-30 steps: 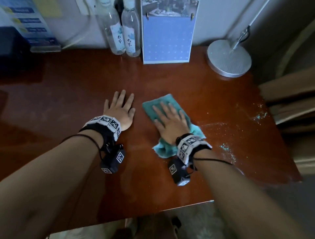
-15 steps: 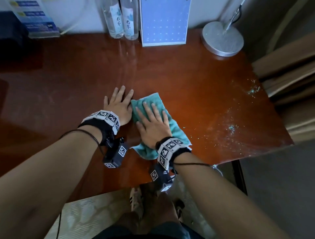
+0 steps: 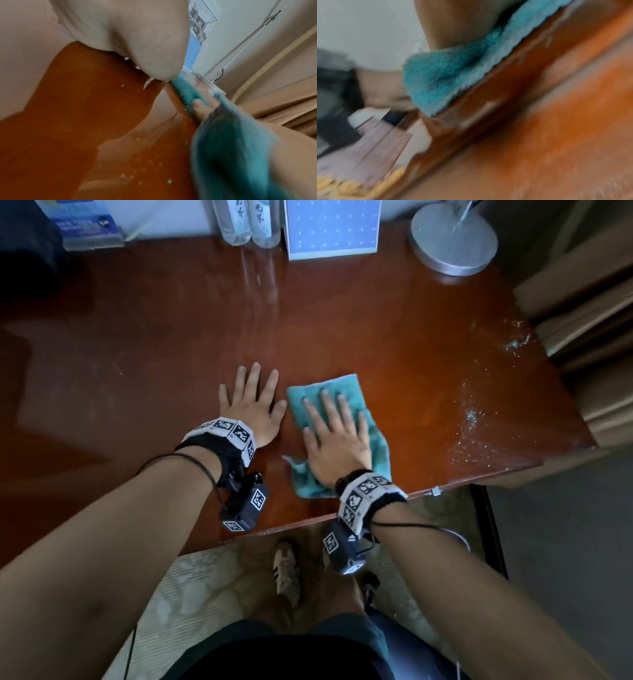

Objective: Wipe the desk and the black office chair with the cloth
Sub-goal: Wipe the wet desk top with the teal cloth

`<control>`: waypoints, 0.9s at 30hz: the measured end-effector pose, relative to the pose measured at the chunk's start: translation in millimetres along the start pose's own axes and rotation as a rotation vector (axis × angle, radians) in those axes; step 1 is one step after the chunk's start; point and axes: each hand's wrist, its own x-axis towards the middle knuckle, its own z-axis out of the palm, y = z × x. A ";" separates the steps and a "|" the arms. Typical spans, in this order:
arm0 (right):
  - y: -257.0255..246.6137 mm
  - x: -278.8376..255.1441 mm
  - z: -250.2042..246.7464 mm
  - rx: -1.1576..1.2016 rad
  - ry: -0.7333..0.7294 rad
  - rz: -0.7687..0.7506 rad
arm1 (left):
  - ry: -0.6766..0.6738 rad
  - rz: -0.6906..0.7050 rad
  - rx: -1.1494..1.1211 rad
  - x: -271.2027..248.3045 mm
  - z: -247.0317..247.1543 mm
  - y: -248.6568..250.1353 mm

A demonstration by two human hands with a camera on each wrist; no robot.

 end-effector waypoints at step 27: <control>102.3 -29.9 -17.8 0.008 0.056 0.187 | 0.081 0.055 0.112 -8.1 -5.9 -8.8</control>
